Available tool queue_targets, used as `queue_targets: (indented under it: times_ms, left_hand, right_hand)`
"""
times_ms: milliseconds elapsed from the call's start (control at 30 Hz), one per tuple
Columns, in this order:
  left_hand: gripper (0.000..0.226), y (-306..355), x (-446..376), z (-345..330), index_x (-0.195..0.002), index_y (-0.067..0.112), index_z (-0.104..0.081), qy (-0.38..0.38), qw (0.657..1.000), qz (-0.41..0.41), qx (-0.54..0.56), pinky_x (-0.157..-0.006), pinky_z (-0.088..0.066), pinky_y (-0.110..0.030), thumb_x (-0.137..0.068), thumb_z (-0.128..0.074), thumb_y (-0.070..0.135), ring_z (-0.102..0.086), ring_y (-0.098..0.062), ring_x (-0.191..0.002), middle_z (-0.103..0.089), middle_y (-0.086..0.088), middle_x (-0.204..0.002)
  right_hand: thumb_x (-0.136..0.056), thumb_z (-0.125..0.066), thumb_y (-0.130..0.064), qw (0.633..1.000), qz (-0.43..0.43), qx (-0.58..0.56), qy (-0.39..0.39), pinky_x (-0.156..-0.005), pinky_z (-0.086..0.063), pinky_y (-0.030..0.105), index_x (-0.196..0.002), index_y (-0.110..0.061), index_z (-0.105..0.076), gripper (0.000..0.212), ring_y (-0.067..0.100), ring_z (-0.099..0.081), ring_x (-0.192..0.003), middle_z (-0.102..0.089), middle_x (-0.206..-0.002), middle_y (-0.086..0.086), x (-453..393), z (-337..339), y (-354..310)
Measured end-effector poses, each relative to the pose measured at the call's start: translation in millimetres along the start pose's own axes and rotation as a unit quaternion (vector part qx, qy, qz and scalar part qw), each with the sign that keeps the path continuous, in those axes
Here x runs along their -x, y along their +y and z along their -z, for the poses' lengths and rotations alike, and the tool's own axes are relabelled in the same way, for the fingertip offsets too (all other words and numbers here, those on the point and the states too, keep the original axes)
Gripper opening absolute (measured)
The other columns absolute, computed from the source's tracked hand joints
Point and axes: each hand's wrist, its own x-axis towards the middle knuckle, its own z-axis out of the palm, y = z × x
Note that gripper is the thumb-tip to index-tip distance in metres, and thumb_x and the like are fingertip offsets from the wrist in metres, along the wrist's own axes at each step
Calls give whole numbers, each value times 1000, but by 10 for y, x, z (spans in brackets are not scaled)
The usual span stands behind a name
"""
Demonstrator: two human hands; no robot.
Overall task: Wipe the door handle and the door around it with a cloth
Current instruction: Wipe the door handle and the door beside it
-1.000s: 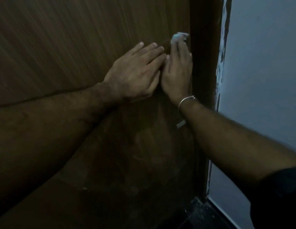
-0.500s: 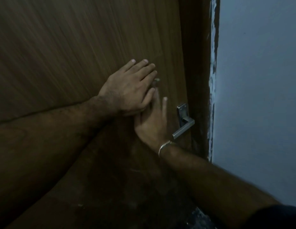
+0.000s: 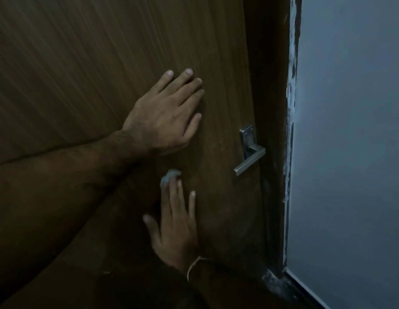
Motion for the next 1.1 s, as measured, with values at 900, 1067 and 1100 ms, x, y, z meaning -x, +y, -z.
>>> queue_targets:
  times_ms: [900, 1067, 1100]
  left_hand:
    - [59, 710, 68, -539, -150, 17, -29, -71, 994, -28, 77, -119, -1, -39, -97, -25, 44, -14, -20, -149, -24, -6, -160]
    - [60, 888, -25, -640, -151, 20, -27, -91, 990, -34, 98, -119, -8, -39, -97, -37, 43, -17, -17, -148, -24, -3, -160]
    - [60, 891, -45, -657, -151, 20, -26, -96, 990, -31, 96, -119, -8, -39, -96, -38, 44, -16, -17, -148, -23, -3, -160]
  right_hand:
    - [-88, -64, -6, 884, -278, -244, 287, -78, -55, 12, -103, -19, -71, 21, 0, -65, -91, -69, -100, -8, -810, 1556, 1736]
    - [-92, -59, -8, 993, -111, 20, 31, -95, -47, 21, -118, -16, -65, 28, 12, -55, -106, -57, -119, -2, -1132, 1793, 1629]
    - [-90, -62, -8, 990, -122, 57, -29, -96, -48, 28, -113, -14, -66, 25, 18, -56, -107, -56, -119, 2, -1208, 1819, 1624]
